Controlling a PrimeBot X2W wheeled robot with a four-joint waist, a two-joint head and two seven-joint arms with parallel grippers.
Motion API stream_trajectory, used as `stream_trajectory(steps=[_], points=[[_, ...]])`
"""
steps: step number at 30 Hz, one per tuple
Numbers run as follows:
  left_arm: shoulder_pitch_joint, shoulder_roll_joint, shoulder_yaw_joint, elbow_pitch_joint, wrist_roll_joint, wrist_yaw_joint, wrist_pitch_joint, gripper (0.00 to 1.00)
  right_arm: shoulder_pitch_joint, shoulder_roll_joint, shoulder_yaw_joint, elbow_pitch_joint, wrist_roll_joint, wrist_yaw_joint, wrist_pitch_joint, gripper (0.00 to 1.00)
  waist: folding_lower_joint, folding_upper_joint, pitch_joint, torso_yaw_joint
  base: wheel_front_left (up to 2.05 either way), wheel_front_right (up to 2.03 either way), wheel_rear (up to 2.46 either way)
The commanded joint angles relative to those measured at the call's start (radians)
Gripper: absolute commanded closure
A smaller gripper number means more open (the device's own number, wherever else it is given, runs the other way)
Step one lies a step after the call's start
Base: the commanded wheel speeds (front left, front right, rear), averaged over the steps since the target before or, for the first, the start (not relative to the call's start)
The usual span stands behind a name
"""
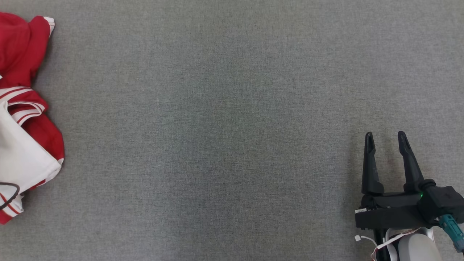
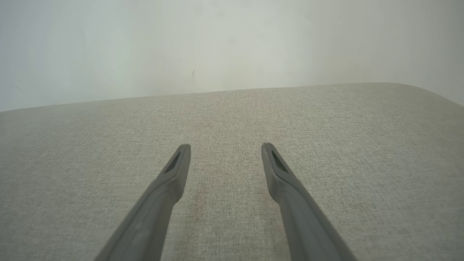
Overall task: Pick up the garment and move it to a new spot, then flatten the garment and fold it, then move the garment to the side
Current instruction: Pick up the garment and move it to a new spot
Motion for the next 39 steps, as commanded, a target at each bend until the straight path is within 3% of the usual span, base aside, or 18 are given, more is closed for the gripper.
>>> stream_trajectory(steps=[1, 14, 20, 25, 31, 39], points=[[-0.013, 0.011, -0.005, 0.021, 0.01, 0.009, -0.014, 1.0, 0.0, 0.004, 0.004, 0.002, 0.0, -0.002, -0.007, 0.0, -0.0001, -0.0002, -0.007, -0.001, 0.0, 0.0, 0.0], [-0.098, 0.034, -0.048, -0.002, 0.067, 0.01, -0.239, 1.0, 0.031, 0.004, 0.004, 0.037, 0.014, -0.002, -0.01, 0.0, -0.0001, -0.0002, -0.097, 0.043, 0.0, 0.0, 0.0], [-0.176, 0.038, -0.084, -0.126, 0.095, 0.002, -0.294, 1.0, 0.045, 0.004, 0.008, 0.075, 0.04, -0.002, -0.017, 0.0, -0.0001, -0.0002, -0.153, 0.051, 0.0, 0.0, 0.0], [-0.253, 0.031, -0.141, -0.267, 0.134, -0.015, -0.268, 1.0, 0.055, 0.003, 0.019, 0.111, 0.067, -0.002, -0.019, 0.0, -0.0001, -0.0002, -0.189, 0.033, 0.0, 0.0, 0.0], [-0.314, -0.03, -0.203, -0.445, 0.145, -0.007, -0.182, 1.0, 0.051, 0.003, 0.043, 0.131, 0.116, -0.002, -0.019, 0.0, -0.0001, -0.0002, -0.208, -0.028, 0.0, 0.0, 0.0], [-0.308, -0.206, -0.302, -0.588, 0.119, 0.014, -0.101, 1.0, 0.056, 0.004, 0.083, 0.168, 0.154, -0.002, -0.019, 0.0, -0.0001, -0.0002, -0.231, -0.15, 0.0, 0.0, 0.0]])
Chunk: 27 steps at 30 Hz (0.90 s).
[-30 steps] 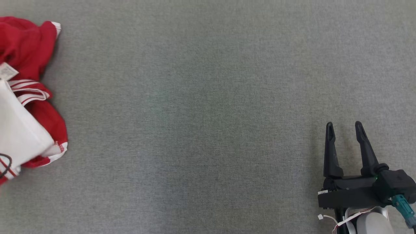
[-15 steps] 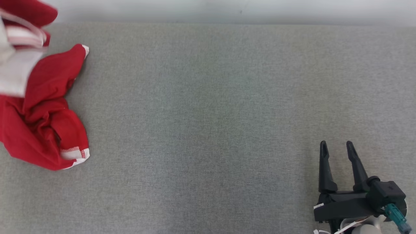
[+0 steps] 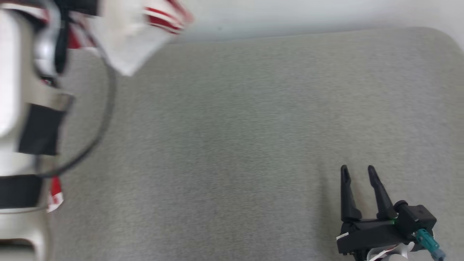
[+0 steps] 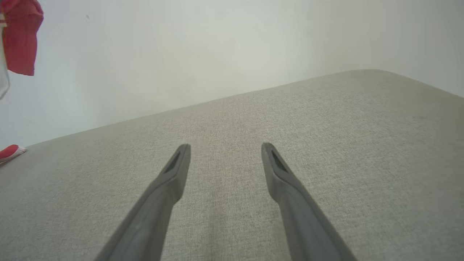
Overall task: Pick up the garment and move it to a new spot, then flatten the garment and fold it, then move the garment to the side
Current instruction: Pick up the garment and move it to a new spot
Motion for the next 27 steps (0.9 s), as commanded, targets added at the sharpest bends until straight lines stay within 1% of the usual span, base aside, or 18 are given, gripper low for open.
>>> stream_trajectory(steps=[1, 6, 7, 11, 17, 22, 23, 27], points=[[0.009, -0.023, -0.014, -0.014, -0.003, 0.004, 0.008, 1.0, 0.004, 0.004, 0.012, 0.004, 0.007, -0.002, -0.005, 0.0, 0.0001, 0.0001, -0.016, -0.074, 0.0, 0.0, 0.0], [0.028, -0.153, -0.084, -0.023, -0.024, 0.012, 0.012, 1.0, 0.004, 0.003, 0.02, 0.014, 0.014, -0.002, -0.005, 0.0, 0.0001, 0.0001, -0.019, -0.145, 0.0, 0.0, 0.0], [0.04, -0.196, -0.109, -0.015, -0.036, 0.016, 0.003, 1.0, 0.006, 0.004, 0.022, 0.016, 0.016, -0.002, -0.005, 0.0, 0.0001, 0.0001, -0.02, -0.169, 0.0, 0.0, 0.0], [0.08, -0.242, -0.173, 0.006, -0.064, 0.02, -0.011, 1.0, 0.01, 0.004, 0.029, 0.016, 0.023, -0.002, -0.005, 0.0, 0.0001, 0.0001, -0.013, -0.208, 0.0, 0.0, 0.0], [0.164, -0.254, -0.252, 0.039, -0.122, 0.04, -0.038, 1.0, 0.012, 0.003, 0.023, 0.019, 0.026, -0.002, -0.005, 0.0, 0.0001, 0.0001, 0.004, -0.225, 0.0, 0.0, 0.0], [0.277, -0.255, -0.298, 0.115, -0.165, 0.055, -0.067, 1.0, 0.003, 0.004, 0.011, 0.021, 0.013, -0.002, -0.005, 0.0, 0.0001, 0.0001, 0.029, -0.209, 0.0, 0.0, 0.0], [0.298, -0.251, -0.303, 0.138, -0.167, 0.056, -0.071, 1.0, -0.003, 0.003, 0.01, 0.02, 0.011, -0.002, -0.005, 0.0, 0.0001, 0.0001, 0.033, -0.205, 0.0, 0.0, 0.0], [0.361, -0.203, -0.294, 0.24, -0.175, 0.045, -0.093, 1.0, -0.013, 0.004, 0.014, 0.022, 0.004, -0.002, -0.005, 0.0, 0.0001, 0.0001, 0.043, -0.191, 0.0, 0.0, 0.0]])
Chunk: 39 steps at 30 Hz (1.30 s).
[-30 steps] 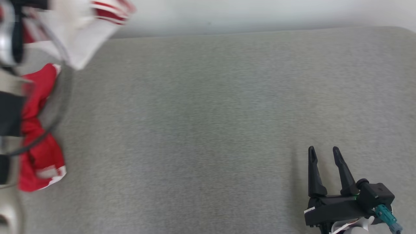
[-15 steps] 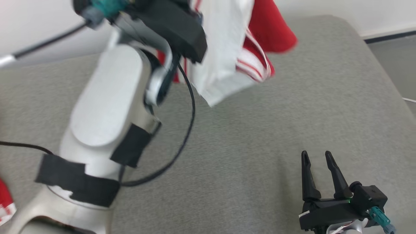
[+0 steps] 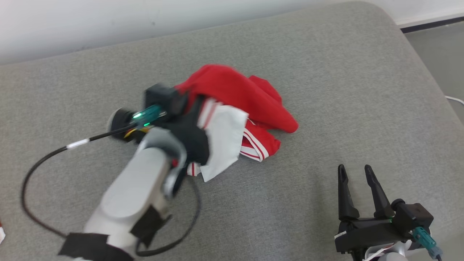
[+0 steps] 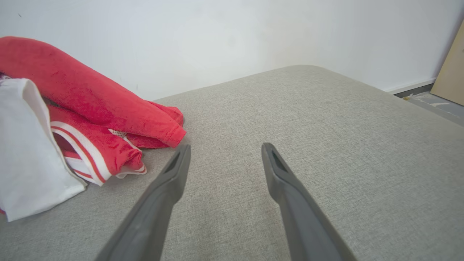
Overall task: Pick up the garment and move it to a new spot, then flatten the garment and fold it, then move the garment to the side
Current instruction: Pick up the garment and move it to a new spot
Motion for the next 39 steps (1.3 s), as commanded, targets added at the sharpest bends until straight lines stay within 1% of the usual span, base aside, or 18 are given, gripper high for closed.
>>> stream_trajectory(steps=[1, 4, 5, 7, 12, 17, 22, 27, 29, 31, 33, 36, 39], points=[[0.021, 0.023, 0.012, 0.034, -0.018, -0.007, -0.013, 1.0, -0.004, 0.004, 0.003, 0.004, -0.007, -0.002, -0.005, 0.0, -0.0001, -0.0001, 0.007, 0.014, 0.0, 0.0, 0.0], [0.045, 0.052, 0.008, 0.125, -0.008, -0.013, -0.013, 1.0, -0.005, 0.003, 0.011, 0.011, -0.011, -0.002, -0.005, 0.0, -0.0001, -0.0001, 0.006, 0.022, 0.0, 0.0, 0.0], [0.048, 0.051, 0.012, 0.151, -0.015, -0.016, -0.02, 1.0, -0.006, 0.003, 0.013, 0.013, -0.013, -0.002, -0.005, 0.0, -0.0001, -0.0001, 0.004, 0.024, 0.0, 0.0, 0.0], [0.055, 0.048, -0.005, 0.194, -0.006, -0.029, -0.029, 0.0, -0.008, 0.003, 0.016, 0.016, -0.017, -0.002, -0.005, 0.0, -0.0001, -0.0001, -0.002, 0.029, 0.0, 0.0, 0.0], [0.058, 0.011, -0.021, 0.235, -0.018, -0.061, -0.088, 0.0, 0.006, 0.003, 0.008, 0.016, -0.029, -0.002, -0.005, 0.0, -0.0001, -0.0001, -0.031, 0.057, 0.0, 0.0, 0.0], [0.076, -0.025, -0.047, 0.205, -0.037, -0.078, -0.126, 0.0, 0.025, 0.003, -0.007, 0.018, -0.039, -0.002, -0.005, 0.0, -0.0001, -0.0001, -0.071, 0.091, 0.0, 0.0, 0.0], [0.149, -0.035, -0.089, 0.134, -0.044, -0.068, -0.146, 0.0, 0.046, 0.003, -0.016, 0.02, -0.047, -0.002, -0.005, 0.0, -0.0001, -0.0001, -0.108, 0.127, 0.0, 0.0, 0.0], [0.215, -0.037, -0.109, 0.049, -0.046, -0.035, -0.157, 0.0, 0.073, 0.003, -0.039, 0.019, -0.06, -0.002, -0.005, 0.0, -0.0001, -0.0001, -0.148, 0.177, 0.0, 0.0, 0.0], [0.235, -0.031, -0.101, 0.008, -0.045, -0.022, -0.16, 0.0, 0.082, 0.003, -0.049, 0.017, -0.064, -0.002, -0.005, 0.0, -0.0001, -0.0001, -0.163, 0.201, 0.0, 0.0, 0.0], [0.255, -0.011, -0.089, -0.037, -0.037, -0.007, -0.162, 0.0, 0.093, 0.003, -0.055, 0.015, -0.071, -0.002, -0.005, 0.0, -0.0001, -0.0001, -0.18, 0.225, 0.0, 0.0, 0.0], [0.265, -0.002, -0.084, -0.063, -0.032, -0.002, -0.165, 0.0, 0.097, 0.003, -0.06, 0.012, -0.071, -0.002, -0.005, 0.0, -0.0001, -0.0001, -0.186, 0.237, 0.0, 0.0, 0.0], [0.304, 0.042, -0.065, -0.127, -0.004, 0.019, -0.167, 0.0, 0.108, 0.003, -0.058, 0.009, -0.075, -0.002, -0.005, 0.0, -0.0001, -0.0001, -0.207, 0.269, 0.0, 0.0, 0.0], [0.349, 0.084, -0.019, -0.216, 0.027, 0.041, -0.168, 0.0, 0.12, 0.003, -0.057, 0.011, -0.074, -0.002, -0.005, 0.0, -0.0001, -0.0001, -0.232, 0.295, 0.0, 0.0, 0.0]])
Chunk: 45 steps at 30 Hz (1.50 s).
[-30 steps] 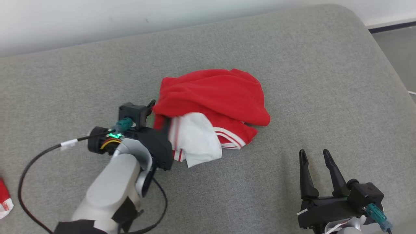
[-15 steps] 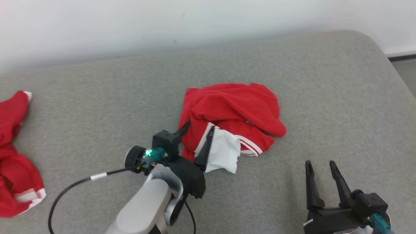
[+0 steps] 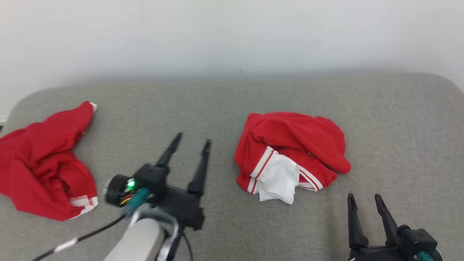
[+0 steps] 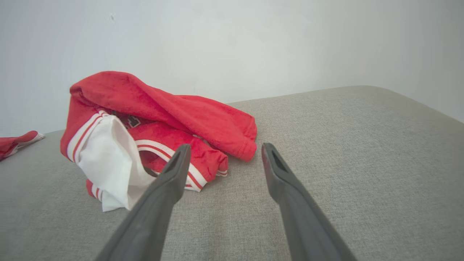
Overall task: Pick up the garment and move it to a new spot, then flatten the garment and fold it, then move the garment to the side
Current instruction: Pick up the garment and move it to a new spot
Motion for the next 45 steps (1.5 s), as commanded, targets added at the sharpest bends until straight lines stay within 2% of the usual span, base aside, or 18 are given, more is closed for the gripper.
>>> stream_trajectory(steps=[1, 6, 13, 18, 27, 34, 45], points=[[0.036, 0.015, 0.015, -0.028, 0.016, 0.01, -0.006, 0.0, 0.015, 0.002, 0.002, 0.001, -0.002, -0.003, -0.005, 0.0, 0.0001, 0.0, -0.049, 0.046, 0.0, 0.0, 0.0], [0.158, 0.085, 0.118, -0.15, 0.061, 0.04, -0.005, 0.0, 0.028, 0.002, 0.016, 0.001, 0.001, -0.003, -0.005, 0.0, 0.0001, 0.0, -0.075, 0.062, 0.0, 0.0, 0.0], [0.3, 0.127, 0.262, -0.268, 0.11, 0.058, -0.006, 0.0, 0.043, 0.002, 0.017, -0.022, -0.011, -0.003, -0.005, 0.0, 0.0001, 0.0, -0.082, 0.077, 0.0, 0.0, 0.0], [0.399, 0.118, 0.357, -0.302, 0.144, 0.062, -0.006, 0.0, 0.05, 0.002, 0.016, -0.039, -0.011, -0.003, -0.005, 0.0, 0.0001, 0.0, -0.081, 0.077, 0.0, 0.0, 0.0], [0.532, 0.073, 0.483, -0.302, 0.186, 0.03, -0.006, 0.0, 0.061, 0.002, 0.022, -0.059, -0.014, -0.003, -0.005, 0.0, 0.0001, 0.0, -0.087, 0.058, 0.0, 0.0, 0.0], [0.591, 0.03, 0.537, -0.318, 0.246, -0.007, -0.006, 0.0, 0.071, 0.002, 0.024, -0.083, -0.024, -0.003, -0.005, 0.0, 0.0001, 0.0, -0.09, 0.033, 0.0, 0.0, 0.0], [0.584, -0.011, 0.559, -0.292, 0.297, -0.074, -0.006, 0.0, 0.078, 0.002, 0.02, -0.103, -0.026, -0.003, -0.005, 0.0, 0.0001, 0.0, -0.089, 0.009, 0.0, 0.0, 0.0]])
